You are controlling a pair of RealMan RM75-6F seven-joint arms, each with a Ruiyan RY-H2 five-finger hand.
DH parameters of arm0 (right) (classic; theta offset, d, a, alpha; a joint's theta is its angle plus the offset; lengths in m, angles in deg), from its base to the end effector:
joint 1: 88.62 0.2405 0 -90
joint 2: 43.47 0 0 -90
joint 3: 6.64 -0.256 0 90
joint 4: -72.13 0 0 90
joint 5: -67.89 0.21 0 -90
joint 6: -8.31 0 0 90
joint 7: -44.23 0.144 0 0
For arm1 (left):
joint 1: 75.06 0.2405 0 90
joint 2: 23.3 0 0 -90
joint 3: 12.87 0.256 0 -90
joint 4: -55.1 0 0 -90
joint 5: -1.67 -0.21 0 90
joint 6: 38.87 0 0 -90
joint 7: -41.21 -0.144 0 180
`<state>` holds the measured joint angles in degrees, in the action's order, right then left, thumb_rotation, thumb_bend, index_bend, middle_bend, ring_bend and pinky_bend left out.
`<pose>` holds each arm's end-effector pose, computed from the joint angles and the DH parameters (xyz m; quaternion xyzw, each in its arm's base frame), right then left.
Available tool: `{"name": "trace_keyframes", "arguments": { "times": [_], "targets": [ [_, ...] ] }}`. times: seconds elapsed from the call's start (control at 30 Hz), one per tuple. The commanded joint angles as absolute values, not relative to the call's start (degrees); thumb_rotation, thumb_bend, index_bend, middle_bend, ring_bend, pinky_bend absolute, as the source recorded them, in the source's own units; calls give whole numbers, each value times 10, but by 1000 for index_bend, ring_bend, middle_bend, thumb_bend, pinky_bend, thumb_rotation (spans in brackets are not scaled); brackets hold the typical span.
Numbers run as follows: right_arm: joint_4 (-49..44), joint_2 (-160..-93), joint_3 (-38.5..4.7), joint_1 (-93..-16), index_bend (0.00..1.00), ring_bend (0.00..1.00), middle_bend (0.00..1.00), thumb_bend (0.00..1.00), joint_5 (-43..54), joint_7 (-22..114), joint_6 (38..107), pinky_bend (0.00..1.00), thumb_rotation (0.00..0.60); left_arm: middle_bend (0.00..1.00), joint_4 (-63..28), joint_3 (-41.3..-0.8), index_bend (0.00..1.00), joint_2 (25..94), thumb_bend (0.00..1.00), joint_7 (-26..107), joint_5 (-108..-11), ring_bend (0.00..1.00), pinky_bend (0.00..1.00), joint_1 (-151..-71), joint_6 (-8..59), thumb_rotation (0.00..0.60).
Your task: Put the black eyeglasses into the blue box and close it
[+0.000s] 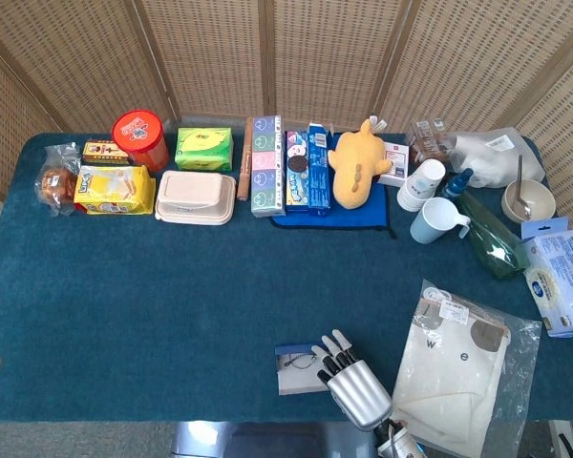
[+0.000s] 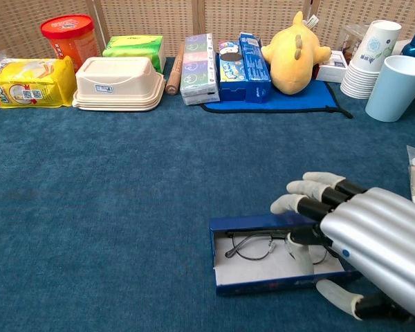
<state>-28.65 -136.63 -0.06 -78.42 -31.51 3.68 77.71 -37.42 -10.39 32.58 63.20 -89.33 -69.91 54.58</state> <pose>-0.1497 -0.1318 -0.0349 0.7877 -0.2891 0.3881 0.3811 -0.3295 0.1057 0.2063 -0.5225 -0.4731 -0.4394 0.5569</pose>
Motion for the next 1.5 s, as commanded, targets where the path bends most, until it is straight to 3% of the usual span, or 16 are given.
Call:
{"name": "trace_keyframes", "arguments": {
  "times": [0.03, 0.63, 1.0, 1.5],
  "targets": [
    [-292, -1365, -5, -781, 569, 115, 201, 325, -312, 35, 776, 101, 600, 96, -374, -104, 63, 326, 281, 632, -893, 70, 0, -700, 545, 587],
    [-324, -1377, -69, -727, 540, 111, 188, 321, -246, 12, 719, 101, 600, 96, -368, -103, 63, 334, 282, 636, -888, 70, 0, -699, 538, 589],
    [-313, -1398, -96, -691, 335, 57, 131, 281, -201, -12, 694, 101, 600, 96, -361, -103, 63, 338, 281, 642, -886, 70, 0, -698, 538, 587],
    [-304, -1404, -122, -645, 299, 46, 116, 281, -141, -51, 675, 100, 600, 96, -354, -104, 63, 341, 281, 644, -879, 70, 0, -696, 533, 589]
  ]
}}
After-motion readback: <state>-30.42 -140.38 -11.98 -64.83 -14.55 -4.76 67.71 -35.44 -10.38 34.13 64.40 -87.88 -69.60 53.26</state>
